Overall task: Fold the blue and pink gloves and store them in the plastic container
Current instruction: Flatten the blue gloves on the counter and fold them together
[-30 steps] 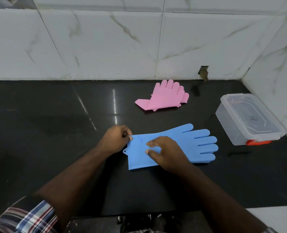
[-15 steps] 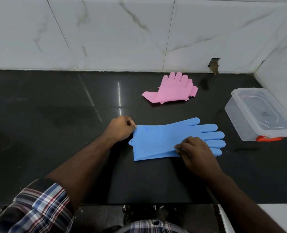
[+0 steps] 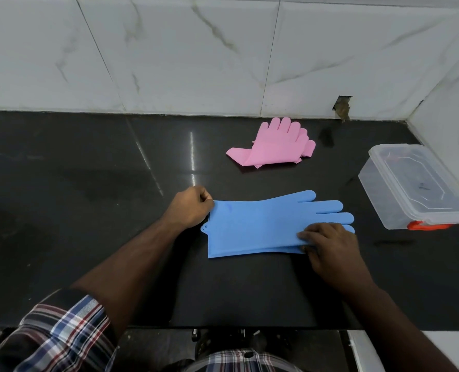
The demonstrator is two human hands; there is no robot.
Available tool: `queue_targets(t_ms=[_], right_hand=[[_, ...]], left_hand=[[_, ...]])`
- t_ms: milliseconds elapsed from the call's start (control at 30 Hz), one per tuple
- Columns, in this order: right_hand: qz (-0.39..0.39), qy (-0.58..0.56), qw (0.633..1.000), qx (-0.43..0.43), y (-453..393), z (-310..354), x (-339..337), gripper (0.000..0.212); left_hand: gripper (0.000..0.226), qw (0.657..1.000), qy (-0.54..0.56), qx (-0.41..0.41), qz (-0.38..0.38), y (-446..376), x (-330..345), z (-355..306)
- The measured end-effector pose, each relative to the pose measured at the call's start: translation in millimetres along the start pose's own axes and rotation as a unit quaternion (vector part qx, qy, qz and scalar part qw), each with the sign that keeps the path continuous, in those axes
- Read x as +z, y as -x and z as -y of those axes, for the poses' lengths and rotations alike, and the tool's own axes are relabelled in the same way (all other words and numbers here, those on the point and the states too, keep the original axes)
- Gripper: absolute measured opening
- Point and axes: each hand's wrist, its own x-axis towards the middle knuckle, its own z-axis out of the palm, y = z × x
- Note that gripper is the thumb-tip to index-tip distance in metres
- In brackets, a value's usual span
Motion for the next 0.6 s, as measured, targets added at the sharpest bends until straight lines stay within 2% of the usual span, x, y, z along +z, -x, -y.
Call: queue_targets(t_ms=[100,267,333,400,533,600], right_hand=[[-0.033,0.016,0.999,0.038,4,-13,-4,0.033],[-0.172,0.001,0.985,-0.010,2,0,-11,0.027],[-0.197,0.006,0.980,-0.035,2,2,-10,0.025],[-0.181,0.005,0.982,-0.047,3,-3,-4,0.026],[-0.095,-0.006,0.995,-0.026,7,-14,6,0.050],[-0.083,-0.008,0.996,-0.007,6,-18,7,0.058]], left_hand=[[0.010,1.000,0.004,-0.003,-0.003,0,0,1],[0.013,1.000,0.018,-0.016,-0.013,2,2,-1],[0.014,0.999,0.022,-0.021,-0.019,2,2,-2],[0.015,0.999,0.019,-0.024,-0.022,2,1,-2],[0.012,0.999,0.016,-0.028,-0.022,4,2,-1],[0.008,0.999,0.023,-0.030,-0.023,4,2,-2]])
